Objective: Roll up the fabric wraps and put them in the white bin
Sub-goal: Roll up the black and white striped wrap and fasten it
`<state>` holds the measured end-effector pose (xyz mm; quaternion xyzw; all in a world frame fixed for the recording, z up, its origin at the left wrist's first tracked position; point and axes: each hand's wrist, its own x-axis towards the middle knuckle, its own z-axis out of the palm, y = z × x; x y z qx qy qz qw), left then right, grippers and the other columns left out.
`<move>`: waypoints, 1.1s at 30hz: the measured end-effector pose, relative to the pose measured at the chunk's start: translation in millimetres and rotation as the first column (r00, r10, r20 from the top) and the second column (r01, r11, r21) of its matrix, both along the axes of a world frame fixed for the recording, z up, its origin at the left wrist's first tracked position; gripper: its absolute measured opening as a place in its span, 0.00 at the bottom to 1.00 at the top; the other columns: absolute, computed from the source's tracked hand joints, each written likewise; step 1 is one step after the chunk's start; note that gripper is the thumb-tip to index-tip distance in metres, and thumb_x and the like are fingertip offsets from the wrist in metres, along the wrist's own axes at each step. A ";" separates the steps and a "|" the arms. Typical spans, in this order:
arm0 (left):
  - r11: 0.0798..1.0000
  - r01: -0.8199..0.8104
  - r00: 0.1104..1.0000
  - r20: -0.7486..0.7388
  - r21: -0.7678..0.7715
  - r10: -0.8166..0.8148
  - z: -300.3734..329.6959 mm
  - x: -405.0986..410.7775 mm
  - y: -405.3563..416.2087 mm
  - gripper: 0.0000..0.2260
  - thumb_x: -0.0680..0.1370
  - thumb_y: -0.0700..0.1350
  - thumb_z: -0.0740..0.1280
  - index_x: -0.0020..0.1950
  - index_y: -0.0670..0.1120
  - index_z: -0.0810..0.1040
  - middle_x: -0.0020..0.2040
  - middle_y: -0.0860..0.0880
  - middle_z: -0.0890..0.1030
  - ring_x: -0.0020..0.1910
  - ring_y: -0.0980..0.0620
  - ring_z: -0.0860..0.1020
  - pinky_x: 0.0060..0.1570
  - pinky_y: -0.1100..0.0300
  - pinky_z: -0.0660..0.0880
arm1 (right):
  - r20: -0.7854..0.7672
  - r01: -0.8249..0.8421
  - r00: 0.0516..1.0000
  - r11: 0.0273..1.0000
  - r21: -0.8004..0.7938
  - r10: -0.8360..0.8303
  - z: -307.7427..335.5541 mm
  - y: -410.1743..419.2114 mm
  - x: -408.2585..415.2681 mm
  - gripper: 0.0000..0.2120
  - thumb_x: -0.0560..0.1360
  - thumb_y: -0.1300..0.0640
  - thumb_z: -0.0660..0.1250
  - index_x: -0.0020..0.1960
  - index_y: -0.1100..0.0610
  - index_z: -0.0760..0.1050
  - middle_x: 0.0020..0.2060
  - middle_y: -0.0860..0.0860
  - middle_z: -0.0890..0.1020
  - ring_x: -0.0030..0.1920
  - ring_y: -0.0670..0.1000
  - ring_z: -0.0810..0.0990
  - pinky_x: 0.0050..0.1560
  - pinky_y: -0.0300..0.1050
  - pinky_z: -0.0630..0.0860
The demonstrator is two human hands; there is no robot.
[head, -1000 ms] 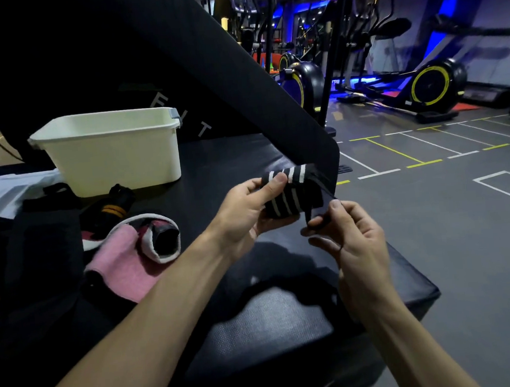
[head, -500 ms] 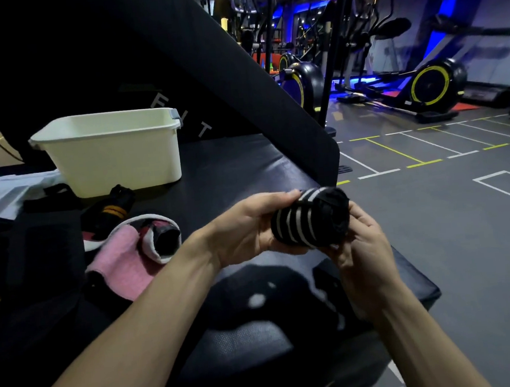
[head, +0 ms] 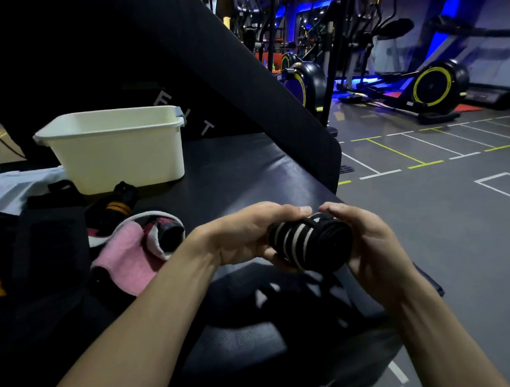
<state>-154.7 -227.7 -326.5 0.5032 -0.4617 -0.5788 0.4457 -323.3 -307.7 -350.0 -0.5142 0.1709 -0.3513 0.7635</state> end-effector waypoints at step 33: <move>0.757 -0.123 0.522 0.607 -0.642 0.599 30.3 28.3 81.6 0.26 0.72 0.46 0.80 0.69 0.51 0.76 0.63 0.57 0.79 0.63 0.58 0.77 0.62 0.63 0.74 | 0.102 -0.017 0.995 0.999 0.045 0.012 -7.4 36.5 39.2 0.12 0.72 0.55 0.66 0.56 0.51 0.76 0.48 0.54 0.84 0.44 0.54 0.85 0.37 0.46 0.82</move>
